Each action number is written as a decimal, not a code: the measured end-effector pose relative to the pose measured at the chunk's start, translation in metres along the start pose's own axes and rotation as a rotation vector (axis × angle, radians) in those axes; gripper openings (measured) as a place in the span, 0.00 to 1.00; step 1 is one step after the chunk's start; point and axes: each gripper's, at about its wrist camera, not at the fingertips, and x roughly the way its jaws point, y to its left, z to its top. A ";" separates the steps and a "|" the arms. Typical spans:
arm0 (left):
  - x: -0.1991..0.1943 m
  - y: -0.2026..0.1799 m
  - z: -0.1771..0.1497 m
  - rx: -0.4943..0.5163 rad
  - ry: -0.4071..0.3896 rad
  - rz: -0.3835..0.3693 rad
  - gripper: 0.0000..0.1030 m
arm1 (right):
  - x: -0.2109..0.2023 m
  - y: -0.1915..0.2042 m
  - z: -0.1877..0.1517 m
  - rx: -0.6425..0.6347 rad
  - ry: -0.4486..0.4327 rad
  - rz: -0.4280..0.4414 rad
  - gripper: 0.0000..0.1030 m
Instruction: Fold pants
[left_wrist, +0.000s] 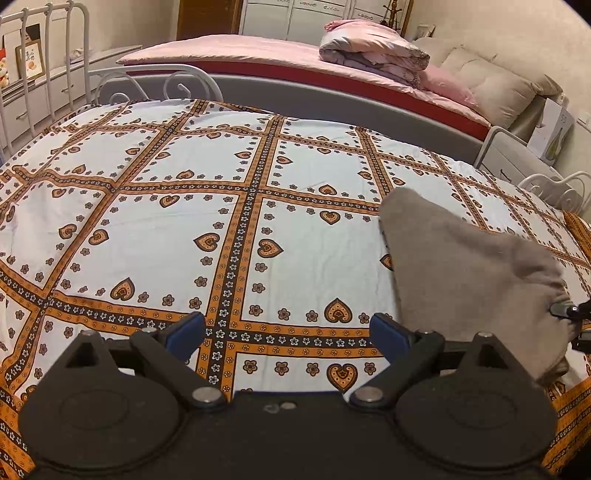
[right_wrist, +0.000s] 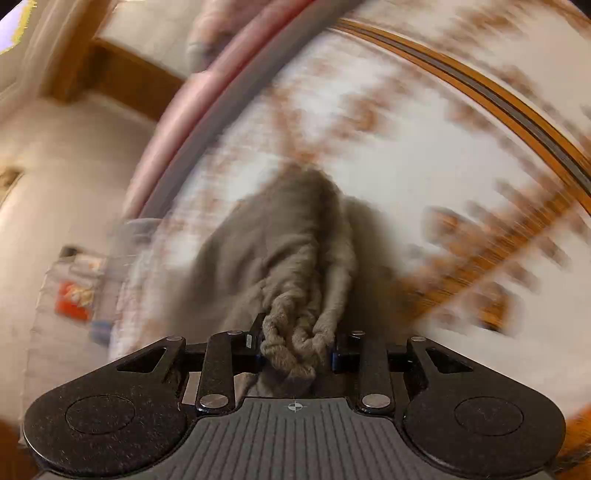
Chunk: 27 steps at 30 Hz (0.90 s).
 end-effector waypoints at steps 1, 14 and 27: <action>0.001 -0.001 0.000 0.001 0.003 -0.001 0.87 | -0.001 -0.010 0.000 0.033 -0.014 0.048 0.31; 0.010 -0.017 -0.001 0.041 0.022 0.012 0.87 | 0.003 -0.018 0.009 0.066 -0.005 0.021 0.32; 0.032 -0.045 0.009 0.060 0.009 -0.035 0.87 | -0.019 0.075 0.006 -0.514 -0.259 -0.148 0.62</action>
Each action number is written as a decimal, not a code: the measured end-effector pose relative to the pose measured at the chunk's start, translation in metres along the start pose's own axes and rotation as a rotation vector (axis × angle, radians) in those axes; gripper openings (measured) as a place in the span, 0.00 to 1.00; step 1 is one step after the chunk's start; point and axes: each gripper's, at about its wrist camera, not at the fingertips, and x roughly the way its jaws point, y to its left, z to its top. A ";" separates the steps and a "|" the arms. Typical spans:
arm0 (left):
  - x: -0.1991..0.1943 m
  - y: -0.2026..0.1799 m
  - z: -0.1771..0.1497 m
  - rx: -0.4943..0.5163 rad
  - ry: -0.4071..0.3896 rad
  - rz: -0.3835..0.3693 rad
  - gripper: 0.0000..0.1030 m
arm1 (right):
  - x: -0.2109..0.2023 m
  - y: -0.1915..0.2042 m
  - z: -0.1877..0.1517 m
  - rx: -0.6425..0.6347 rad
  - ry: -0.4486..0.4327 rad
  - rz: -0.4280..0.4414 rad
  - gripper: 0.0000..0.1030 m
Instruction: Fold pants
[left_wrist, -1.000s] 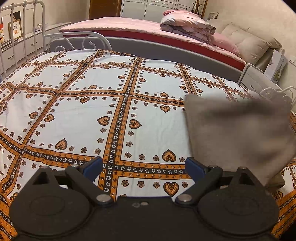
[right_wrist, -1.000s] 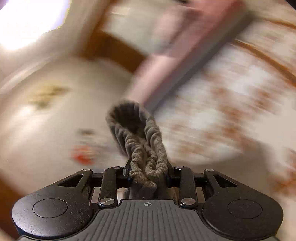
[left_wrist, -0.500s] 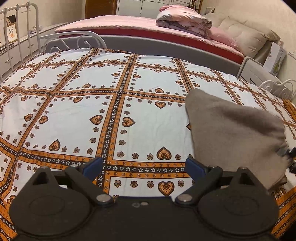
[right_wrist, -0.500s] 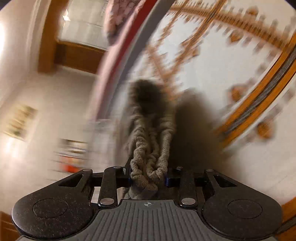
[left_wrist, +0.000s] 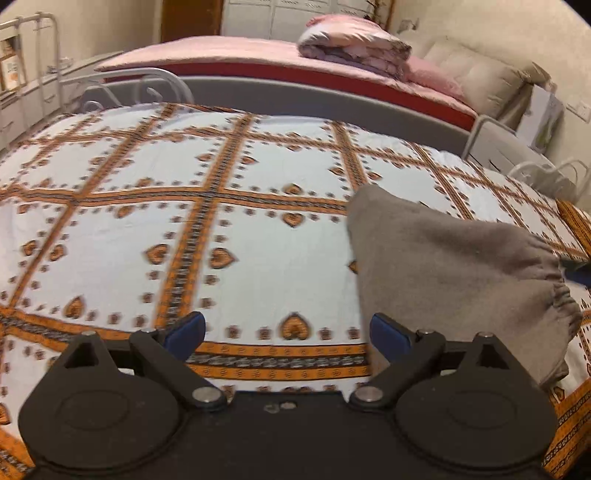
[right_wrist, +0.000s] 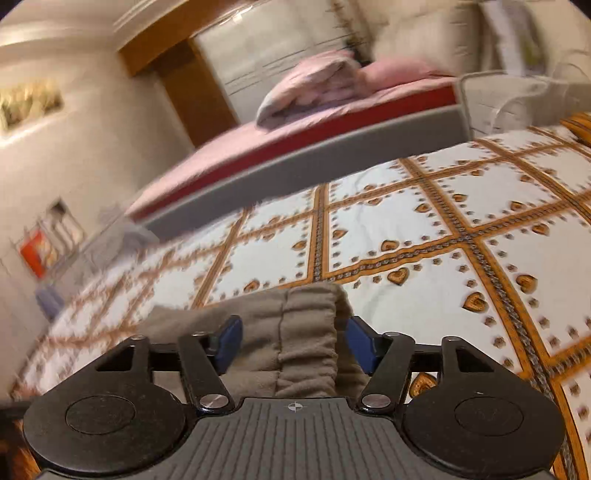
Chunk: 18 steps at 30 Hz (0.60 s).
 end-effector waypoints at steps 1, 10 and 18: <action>0.005 -0.006 0.000 0.011 0.008 -0.008 0.87 | 0.014 -0.001 -0.006 -0.024 0.060 -0.052 0.62; 0.037 -0.033 0.008 0.047 0.053 -0.146 0.83 | 0.007 -0.065 -0.003 0.327 0.147 0.235 0.68; 0.069 -0.027 0.009 -0.073 0.133 -0.234 0.80 | 0.023 -0.084 -0.029 0.383 0.242 0.221 0.68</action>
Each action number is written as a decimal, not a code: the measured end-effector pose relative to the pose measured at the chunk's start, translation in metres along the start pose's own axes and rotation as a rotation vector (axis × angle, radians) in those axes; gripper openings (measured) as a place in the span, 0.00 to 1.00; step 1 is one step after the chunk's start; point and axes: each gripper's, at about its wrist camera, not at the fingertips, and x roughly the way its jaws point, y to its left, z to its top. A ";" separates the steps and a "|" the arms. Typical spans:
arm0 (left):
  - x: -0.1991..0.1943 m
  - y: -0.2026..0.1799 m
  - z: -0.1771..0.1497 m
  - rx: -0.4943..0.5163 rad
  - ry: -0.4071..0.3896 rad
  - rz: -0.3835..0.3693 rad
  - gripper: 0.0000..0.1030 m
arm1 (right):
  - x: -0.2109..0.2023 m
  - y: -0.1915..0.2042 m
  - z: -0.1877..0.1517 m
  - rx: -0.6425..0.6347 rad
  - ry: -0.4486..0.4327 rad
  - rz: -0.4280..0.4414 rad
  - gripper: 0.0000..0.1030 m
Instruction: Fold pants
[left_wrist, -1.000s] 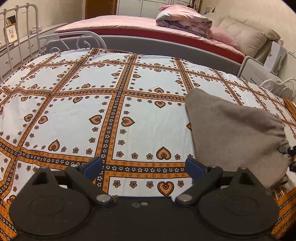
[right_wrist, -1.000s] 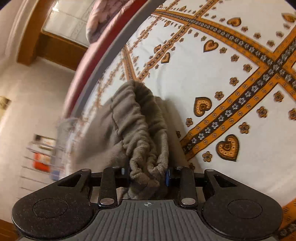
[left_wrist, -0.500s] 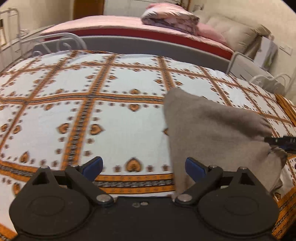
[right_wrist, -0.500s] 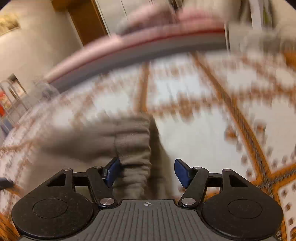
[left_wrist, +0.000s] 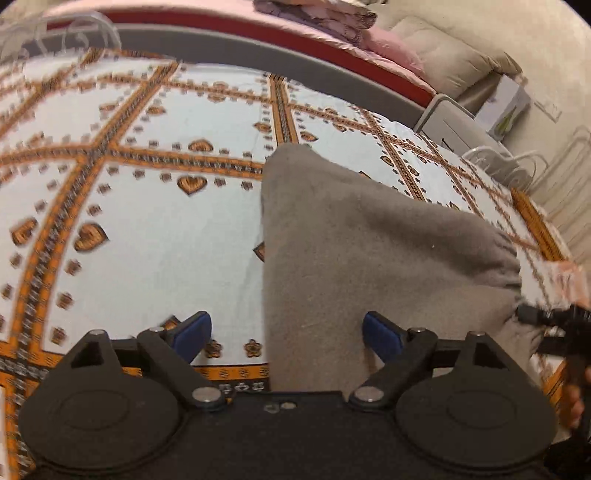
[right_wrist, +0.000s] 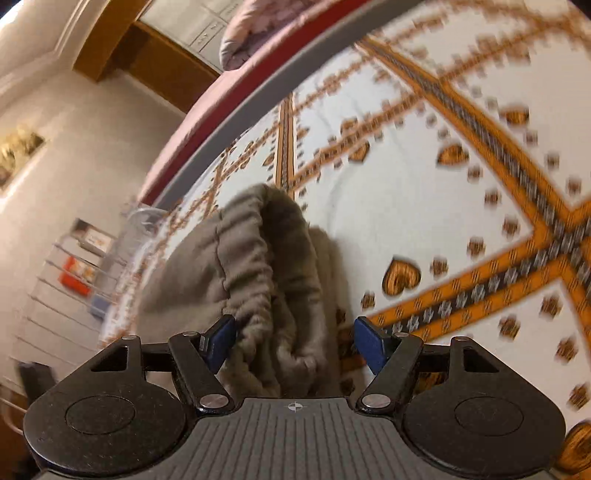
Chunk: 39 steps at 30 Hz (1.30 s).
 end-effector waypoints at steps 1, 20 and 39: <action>0.004 0.000 0.001 -0.007 0.005 -0.004 0.80 | 0.001 -0.004 0.002 0.017 0.006 0.015 0.69; 0.024 -0.003 0.010 0.026 -0.016 -0.106 0.42 | 0.018 -0.020 0.003 0.062 0.088 0.161 0.69; 0.019 0.018 0.101 -0.021 -0.319 0.052 0.77 | 0.065 0.078 0.099 -0.168 -0.051 0.241 0.65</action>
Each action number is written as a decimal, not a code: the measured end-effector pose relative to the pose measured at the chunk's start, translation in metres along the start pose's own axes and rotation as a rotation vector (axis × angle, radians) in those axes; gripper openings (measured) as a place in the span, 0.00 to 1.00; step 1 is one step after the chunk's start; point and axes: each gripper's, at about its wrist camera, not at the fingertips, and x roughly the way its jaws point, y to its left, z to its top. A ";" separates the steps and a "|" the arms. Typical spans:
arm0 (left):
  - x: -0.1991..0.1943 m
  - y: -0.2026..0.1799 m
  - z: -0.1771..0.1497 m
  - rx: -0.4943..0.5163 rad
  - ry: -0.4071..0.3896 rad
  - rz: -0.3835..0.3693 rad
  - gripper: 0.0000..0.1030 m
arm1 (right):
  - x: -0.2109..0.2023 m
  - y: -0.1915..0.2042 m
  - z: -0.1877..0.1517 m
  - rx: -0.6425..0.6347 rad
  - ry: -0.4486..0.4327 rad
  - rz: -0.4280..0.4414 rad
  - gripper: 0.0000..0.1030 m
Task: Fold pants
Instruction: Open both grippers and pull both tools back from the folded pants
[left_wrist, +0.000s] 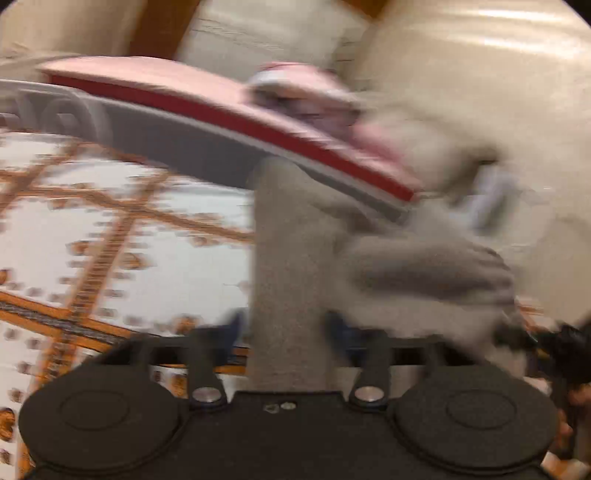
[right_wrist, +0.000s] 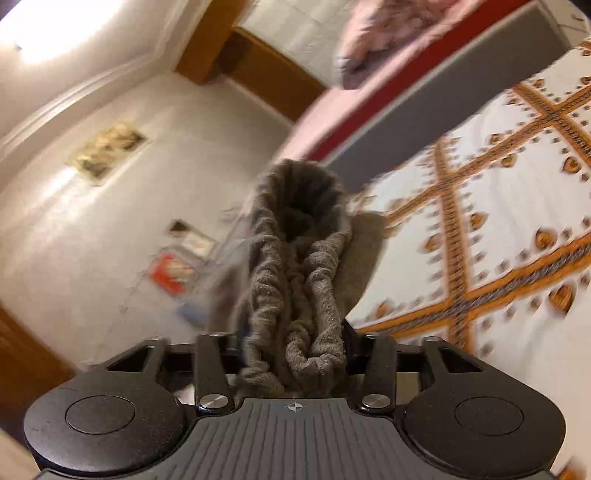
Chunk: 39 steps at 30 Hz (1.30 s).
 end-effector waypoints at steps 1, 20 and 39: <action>0.007 -0.001 -0.005 0.025 0.006 0.083 0.76 | 0.014 -0.011 0.002 -0.016 0.022 -0.132 0.82; -0.076 -0.029 -0.028 0.175 -0.028 0.208 0.94 | -0.032 0.047 -0.053 -0.359 -0.035 -0.369 1.00; -0.238 -0.093 -0.157 0.211 -0.070 0.113 0.94 | -0.154 0.129 -0.195 -0.453 -0.175 -0.428 1.00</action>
